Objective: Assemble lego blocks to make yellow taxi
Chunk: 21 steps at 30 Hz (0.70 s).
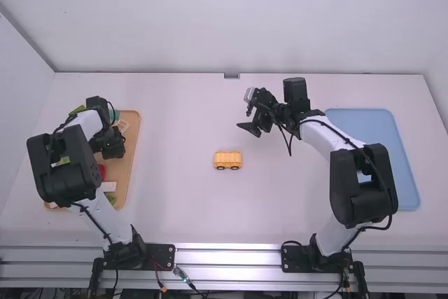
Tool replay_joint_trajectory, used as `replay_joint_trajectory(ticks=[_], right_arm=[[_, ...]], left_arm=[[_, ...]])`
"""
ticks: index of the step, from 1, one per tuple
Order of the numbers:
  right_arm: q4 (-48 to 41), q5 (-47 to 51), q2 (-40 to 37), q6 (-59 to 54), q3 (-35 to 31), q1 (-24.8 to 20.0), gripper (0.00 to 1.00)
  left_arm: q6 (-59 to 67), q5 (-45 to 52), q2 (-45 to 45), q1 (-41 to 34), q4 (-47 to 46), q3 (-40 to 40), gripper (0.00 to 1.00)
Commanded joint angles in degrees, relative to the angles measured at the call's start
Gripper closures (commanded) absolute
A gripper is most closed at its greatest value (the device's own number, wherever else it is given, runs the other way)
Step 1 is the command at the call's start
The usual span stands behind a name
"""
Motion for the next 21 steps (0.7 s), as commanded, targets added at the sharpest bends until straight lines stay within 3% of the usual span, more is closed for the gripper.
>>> replay_joint_trajectory(ticks=[1, 11, 21], right_arm=[[-0.20, -0.33, 0.44, 0.26, -0.09, 0.15, 0.01], [0.02, -0.26, 0.44, -0.37, -0.09, 0.13, 0.01], [-0.20, 2.54, 0.44, -0.13, -0.09, 0.15, 0.01]], left_arm=[[5.22, 1.20, -1.18, 0.57, -0.81, 2.56, 0.85], [19.54, 3.82, -1.18, 1.42, -0.76, 4.79, 0.96], [18.53, 6.19, -1.18, 4.11, -2.80, 4.76, 0.99]])
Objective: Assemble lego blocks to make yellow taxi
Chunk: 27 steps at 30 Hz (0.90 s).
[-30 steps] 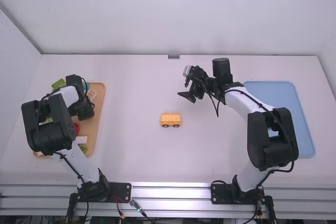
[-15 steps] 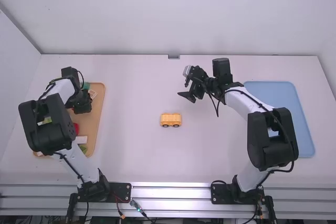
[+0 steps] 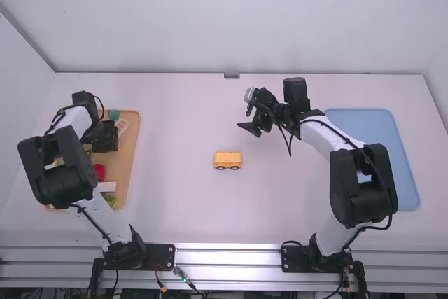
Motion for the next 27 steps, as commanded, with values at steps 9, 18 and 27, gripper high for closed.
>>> replay_joint_trajectory(ticks=[9, 18, 27], right_arm=[[-0.22, 1.14, 0.48, 0.17, -0.09, 0.15, 0.01], [-0.24, 1.11, 0.46, 0.33, -0.09, 0.15, 0.01], [1.40, 0.39, 0.48, 7.37, -0.09, 0.17, 0.01]], left_arm=[[2.01, -4.11, -1.18, 0.28, -1.31, 1.01, 0.98], [22.97, 3.37, -1.18, 0.13, 7.28, 1.01, 0.99], [31.85, 0.74, -8.52, -5.86, 11.87, -1.86, 0.99]])
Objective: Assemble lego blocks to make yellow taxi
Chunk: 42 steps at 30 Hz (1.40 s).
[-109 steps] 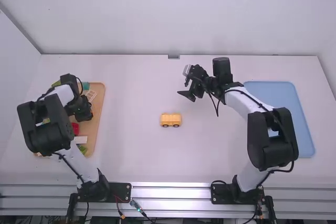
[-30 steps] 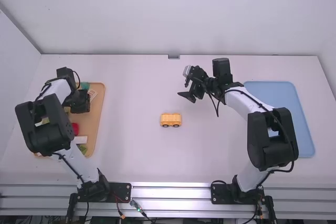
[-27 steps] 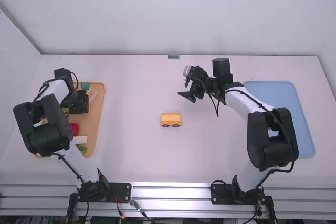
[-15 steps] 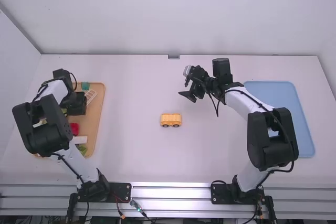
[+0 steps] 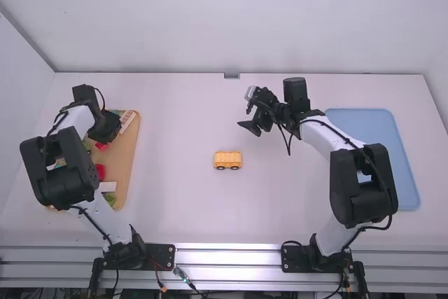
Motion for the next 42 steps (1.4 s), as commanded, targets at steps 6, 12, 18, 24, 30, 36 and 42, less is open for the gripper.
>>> replay_joint_trajectory(ticks=[6, 12, 18, 24, 30, 36, 42], right_arm=[[7.52, -2.97, 0.46, 18.56, -0.09, 0.20, 0.01], [15.19, -3.34, 1.44, 28.68, -0.09, 0.22, 0.01], [26.14, -20.00, 5.53, 32.06, -0.02, 1.84, 0.01], [40.54, -36.09, 11.91, 45.97, 2.49, 1.49, 0.01], [50.27, -45.77, 14.27, 55.08, 4.98, 2.97, 0.02], [56.00, -47.06, 14.27, 63.04, 6.80, 4.33, 0.07], [55.91, -43.76, 14.27, 64.32, 6.69, 4.17, 0.19]], left_arm=[[15.21, 5.90, -16.63, -8.55, 14.91, -11.26, 0.99], [30.73, 20.92, -25.75, -12.07, 37.00, -26.51, 0.99], [36.35, 45.57, -28.76, -12.59, 57.90, -38.97, 0.99], [42.58, 61.94, -24.96, -15.37, 71.28, -40.68, 0.98], [45.38, 69.22, -16.11, -20.61, 75.67, -34.36, 0.99], [46.40, 72.52, -7.26, -25.55, 75.56, -24.63, 0.99], [47.15, 72.06, -3.28, -29.20, 74.64, -18.62, 0.98]])
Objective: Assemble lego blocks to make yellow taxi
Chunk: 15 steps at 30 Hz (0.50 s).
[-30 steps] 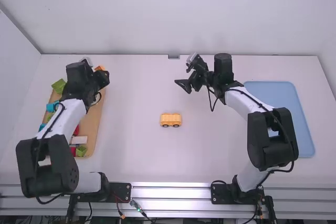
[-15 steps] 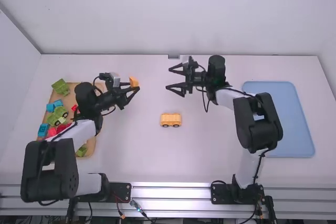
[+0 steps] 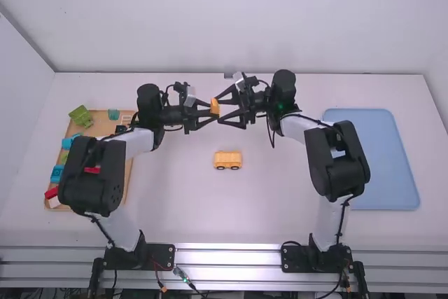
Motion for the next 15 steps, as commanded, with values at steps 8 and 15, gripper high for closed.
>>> replay_joint_trajectory(ticks=[8, 15], right_arm=[[0.85, 0.72, 0.20, 2.08, 1.29, -0.20, 0.47], [0.66, 0.72, 0.20, 2.05, 1.27, -0.57, 0.63]], left_arm=[[2.93, 1.05, 0.76, -2.14, -0.20, 1.95, 0.99], [2.97, 0.96, 0.76, -2.03, -0.11, 1.73, 0.99]])
